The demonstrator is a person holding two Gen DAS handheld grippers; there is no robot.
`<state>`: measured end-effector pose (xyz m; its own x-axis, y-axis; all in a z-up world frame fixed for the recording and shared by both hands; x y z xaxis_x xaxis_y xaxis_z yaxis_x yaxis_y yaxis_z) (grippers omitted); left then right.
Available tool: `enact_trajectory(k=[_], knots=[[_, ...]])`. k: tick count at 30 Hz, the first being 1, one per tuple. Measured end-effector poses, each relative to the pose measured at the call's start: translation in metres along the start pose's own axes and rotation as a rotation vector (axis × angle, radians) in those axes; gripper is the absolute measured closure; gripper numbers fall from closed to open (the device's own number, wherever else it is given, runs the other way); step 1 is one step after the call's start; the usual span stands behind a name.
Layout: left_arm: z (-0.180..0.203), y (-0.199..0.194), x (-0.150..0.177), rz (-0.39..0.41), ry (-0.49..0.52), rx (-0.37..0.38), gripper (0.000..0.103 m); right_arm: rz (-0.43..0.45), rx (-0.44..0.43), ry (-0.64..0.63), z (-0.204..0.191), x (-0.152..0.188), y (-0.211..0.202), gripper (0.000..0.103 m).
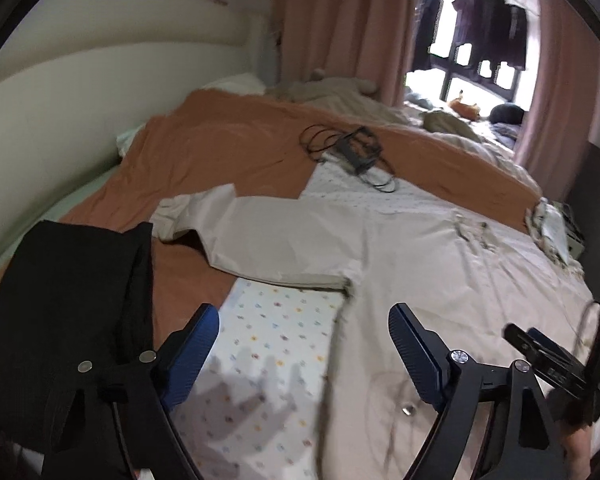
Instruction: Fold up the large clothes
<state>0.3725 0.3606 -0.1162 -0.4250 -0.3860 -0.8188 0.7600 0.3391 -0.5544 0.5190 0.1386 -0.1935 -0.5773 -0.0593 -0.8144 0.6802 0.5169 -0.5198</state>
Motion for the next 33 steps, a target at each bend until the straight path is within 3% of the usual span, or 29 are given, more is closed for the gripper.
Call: enact_trajectory(k=[2, 7, 11, 16, 23, 25, 26, 27, 28, 33], knots=[[-0.016, 0.021, -0.006, -0.025, -0.032, -0.05, 0.019, -0.008, -0.008, -0.001, -0.002, -0.004, 0.014, 0.008], [-0.046, 0.071, -0.013, -0.101, -0.129, -0.087, 0.028, -0.05, -0.028, -0.012, -0.011, -0.008, 0.053, 0.022], [-0.064, 0.112, -0.012, -0.144, -0.189, -0.113, 0.029, -0.088, -0.061, -0.028, -0.02, -0.008, 0.083, 0.026], [-0.08, 0.165, -0.006, -0.197, -0.187, -0.168, 0.032, -0.164, -0.119, 0.037, -0.021, -0.003, 0.118, 0.044], [-0.11, 0.228, -0.003, -0.2, -0.196, -0.264, 0.041, -0.199, -0.108, 0.057, -0.012, -0.005, 0.146, 0.046], [-0.123, 0.245, 0.001, -0.211, -0.193, -0.312, 0.047, -0.22, -0.1, 0.086, -0.005, 0.001, 0.153, 0.046], [-0.129, 0.252, 0.004, -0.221, -0.197, -0.33, 0.064, -0.23, -0.099, 0.096, -0.002, 0.004, 0.155, 0.046], [-0.134, 0.258, 0.006, -0.231, -0.212, -0.332, 0.088, -0.244, -0.094, 0.109, 0.003, 0.008, 0.159, 0.049], [-0.136, 0.261, 0.008, -0.232, -0.23, -0.326, 0.096, -0.258, -0.091, 0.119, 0.007, 0.012, 0.161, 0.053], [-0.121, 0.245, -0.014, -0.134, -0.26, -0.237, 0.101, -0.259, -0.115, 0.184, 0.017, 0.009, 0.164, 0.06]])
Point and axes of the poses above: each gripper's, at about its wrist camera, not at the fingertips, and y roughly the way its jaws point, z to its right, x to its underside, the point moved 9 cm from there along y, roughly the way its jaws point, and after that the axes turned 6 degrees about z, right-handed, at the moved point
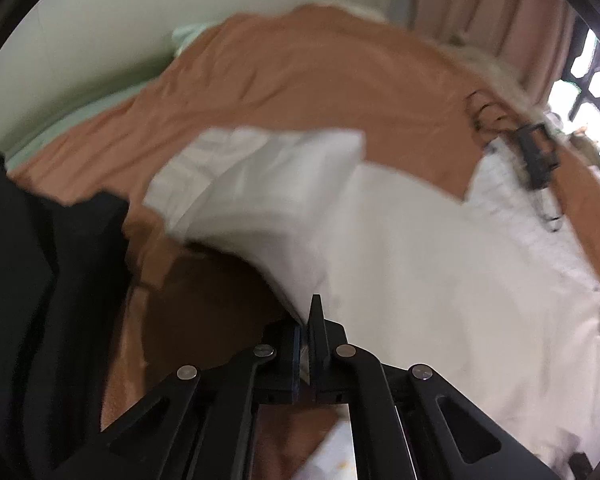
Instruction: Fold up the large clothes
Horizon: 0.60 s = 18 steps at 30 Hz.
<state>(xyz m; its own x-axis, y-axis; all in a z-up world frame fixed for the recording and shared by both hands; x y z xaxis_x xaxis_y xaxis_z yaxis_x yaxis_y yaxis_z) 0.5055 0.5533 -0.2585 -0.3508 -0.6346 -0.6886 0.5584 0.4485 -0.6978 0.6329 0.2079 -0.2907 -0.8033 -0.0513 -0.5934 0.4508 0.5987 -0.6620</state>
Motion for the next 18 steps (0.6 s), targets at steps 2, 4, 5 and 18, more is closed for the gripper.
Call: enact_trajectory(k=[2, 4, 5, 18], knots=[[0.012, -0.014, -0.009, 0.024, 0.005, 0.042, 0.101, 0.002, -0.03, 0.01, -0.004, -0.005, 0.001, 0.062], [0.024, -0.031, -0.023, 0.049, 0.015, 0.082, 0.101, -0.003, -0.079, 0.025, -0.012, -0.008, 0.003, 0.069], [0.032, -0.04, -0.031, 0.063, 0.022, 0.103, 0.101, -0.008, -0.099, 0.031, -0.016, -0.008, 0.006, 0.07], [0.12, -0.121, -0.061, 0.128, 0.16, 0.283, 0.101, -0.107, -0.319, 0.129, -0.079, 0.006, 0.049, 0.091]])
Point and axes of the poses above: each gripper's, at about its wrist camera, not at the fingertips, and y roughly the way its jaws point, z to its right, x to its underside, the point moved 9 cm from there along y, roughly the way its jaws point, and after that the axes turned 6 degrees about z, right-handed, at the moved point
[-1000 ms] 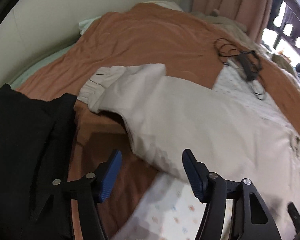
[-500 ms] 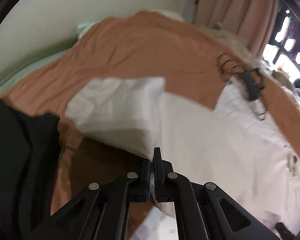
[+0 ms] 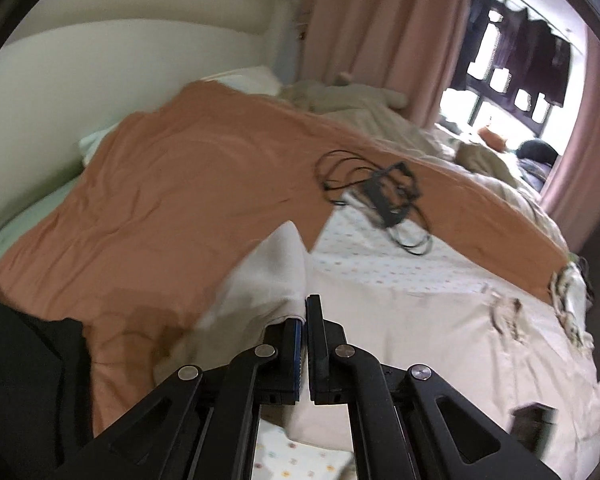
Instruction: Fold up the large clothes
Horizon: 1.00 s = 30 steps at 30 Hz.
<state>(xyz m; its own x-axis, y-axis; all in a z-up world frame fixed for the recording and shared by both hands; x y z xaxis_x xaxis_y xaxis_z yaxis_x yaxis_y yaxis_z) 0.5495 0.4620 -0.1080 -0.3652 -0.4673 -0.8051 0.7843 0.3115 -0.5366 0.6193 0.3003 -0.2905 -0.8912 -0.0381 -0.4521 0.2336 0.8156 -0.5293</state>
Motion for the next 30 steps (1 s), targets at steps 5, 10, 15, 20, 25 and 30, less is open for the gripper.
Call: enact_trajectory(k=[5, 10, 15, 20, 25, 30], knots=[[0.037, -0.015, 0.0, -0.002, 0.052, 0.078, 0.101, -0.082, -0.03, 0.03, -0.007, 0.022, 0.034, 0.092], [0.07, -0.022, 0.01, -0.027, 0.075, 0.141, 0.101, -0.115, -0.009, 0.015, -0.009, 0.035, 0.041, 0.092], [0.098, -0.027, 0.026, -0.042, 0.088, 0.183, 0.101, -0.075, 0.012, 0.049, -0.005, 0.023, 0.008, 0.092], [0.127, -0.035, 0.043, -0.055, 0.11, 0.234, 0.101, 0.0, 0.083, 0.051, 0.008, 0.011, -0.046, 0.092], [0.154, -0.035, 0.063, -0.086, 0.123, 0.274, 0.101, 0.071, 0.114, 0.024, 0.008, -0.007, -0.109, 0.092], [0.175, -0.032, 0.086, -0.126, 0.119, 0.315, 0.101, 0.15, 0.087, 0.107, 0.02, 0.009, -0.176, 0.09]])
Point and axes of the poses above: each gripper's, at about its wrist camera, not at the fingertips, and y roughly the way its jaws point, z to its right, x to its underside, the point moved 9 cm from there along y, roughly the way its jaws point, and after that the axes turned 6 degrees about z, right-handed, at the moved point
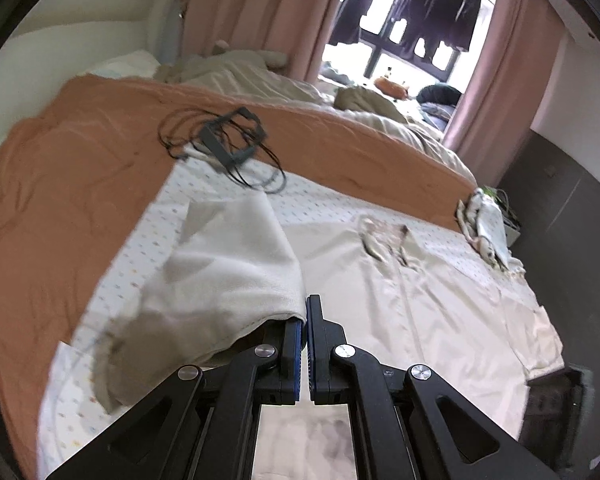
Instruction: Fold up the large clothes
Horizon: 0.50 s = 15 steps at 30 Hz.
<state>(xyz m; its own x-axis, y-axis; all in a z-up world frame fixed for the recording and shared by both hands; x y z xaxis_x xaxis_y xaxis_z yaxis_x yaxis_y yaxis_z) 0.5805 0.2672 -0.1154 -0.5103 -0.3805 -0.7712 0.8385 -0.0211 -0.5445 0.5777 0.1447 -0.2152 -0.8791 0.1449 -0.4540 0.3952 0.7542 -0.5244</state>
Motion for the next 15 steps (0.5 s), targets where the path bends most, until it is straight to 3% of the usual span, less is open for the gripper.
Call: enact_trajectory(k=[3, 7, 13, 15], knots=[[0.014, 0.01, 0.013, -0.034, -0.015, 0.032, 0.101, 0.022, 0.083, -0.031, 0.023, 0.006, -0.028, 0.08], [0.033, 0.024, 0.029, -0.069, -0.017, 0.063, 0.101, 0.033, 0.2, 0.047, 0.067, 0.0, -0.034, 0.079], [0.06, 0.046, 0.054, -0.132, -0.025, 0.126, 0.1, 0.068, 0.184, 0.138, 0.091, -0.018, -0.055, 0.079], [0.062, 0.056, 0.07, -0.214, -0.05, 0.142, 0.088, 0.072, 0.193, 0.141, 0.096, -0.021, -0.058, 0.079]])
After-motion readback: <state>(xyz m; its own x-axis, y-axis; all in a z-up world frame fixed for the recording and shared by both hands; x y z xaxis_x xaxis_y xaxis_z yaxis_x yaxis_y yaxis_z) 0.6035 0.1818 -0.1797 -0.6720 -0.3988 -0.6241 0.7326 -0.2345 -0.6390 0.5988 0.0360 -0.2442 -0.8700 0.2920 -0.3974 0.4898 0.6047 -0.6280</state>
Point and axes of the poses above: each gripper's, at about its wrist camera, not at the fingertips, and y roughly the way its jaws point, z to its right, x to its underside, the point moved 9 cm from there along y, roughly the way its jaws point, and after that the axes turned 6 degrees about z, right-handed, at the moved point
